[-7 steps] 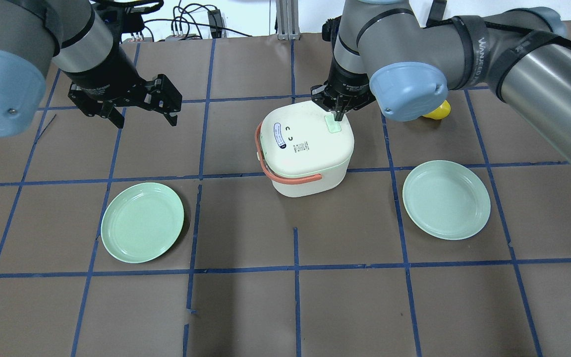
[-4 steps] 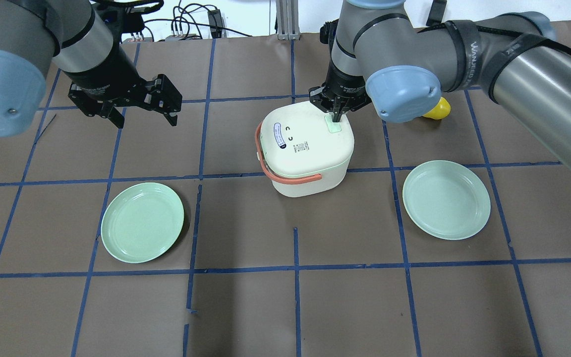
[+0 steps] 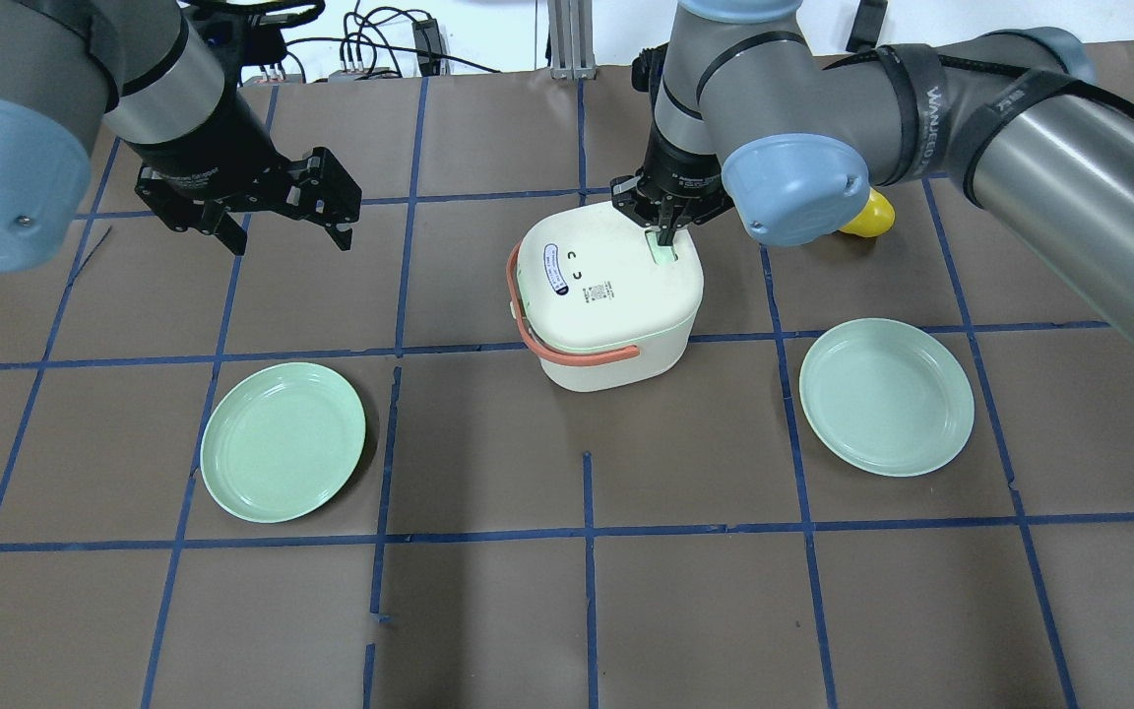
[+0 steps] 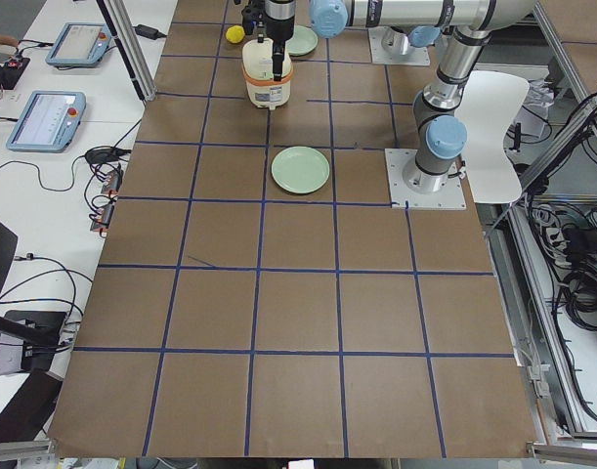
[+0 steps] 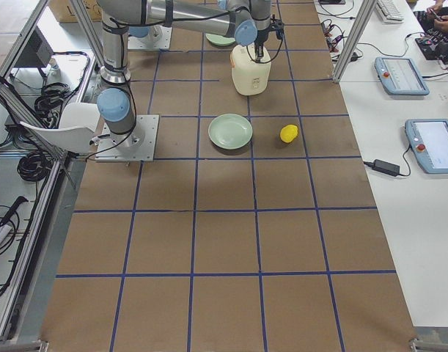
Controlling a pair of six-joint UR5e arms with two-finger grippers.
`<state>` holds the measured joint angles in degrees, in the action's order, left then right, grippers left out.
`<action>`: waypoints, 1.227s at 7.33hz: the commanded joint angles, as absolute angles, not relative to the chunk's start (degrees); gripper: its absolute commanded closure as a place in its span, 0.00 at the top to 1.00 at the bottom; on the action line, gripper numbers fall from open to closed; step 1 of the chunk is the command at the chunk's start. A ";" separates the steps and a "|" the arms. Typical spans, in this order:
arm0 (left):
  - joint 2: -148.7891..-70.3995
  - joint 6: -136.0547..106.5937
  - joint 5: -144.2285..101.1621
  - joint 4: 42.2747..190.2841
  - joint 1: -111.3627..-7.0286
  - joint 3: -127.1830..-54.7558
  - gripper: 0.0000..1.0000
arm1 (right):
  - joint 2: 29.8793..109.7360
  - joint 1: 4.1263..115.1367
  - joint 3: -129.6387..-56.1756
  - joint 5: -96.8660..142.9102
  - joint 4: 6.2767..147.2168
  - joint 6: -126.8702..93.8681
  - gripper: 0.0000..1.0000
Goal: Press rice cooker button
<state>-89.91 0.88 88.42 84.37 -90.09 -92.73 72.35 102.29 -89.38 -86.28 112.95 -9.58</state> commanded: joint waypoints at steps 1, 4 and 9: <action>-89.91 0.88 88.42 84.37 -90.09 -92.72 1.00 | 73.04 102.30 -82.41 -86.57 105.45 -9.67 0.29; -89.91 0.88 88.42 84.37 -90.09 -92.72 1.00 | 73.30 102.13 -64.55 -87.10 85.91 -9.58 1.00; -89.91 0.88 88.42 84.37 -90.09 -92.72 1.00 | 81.53 100.73 -74.48 -87.71 83.40 -7.05 1.00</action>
<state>-89.92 0.88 88.42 84.38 -90.09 -92.72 77.89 101.33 -69.37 -87.64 83.38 -8.24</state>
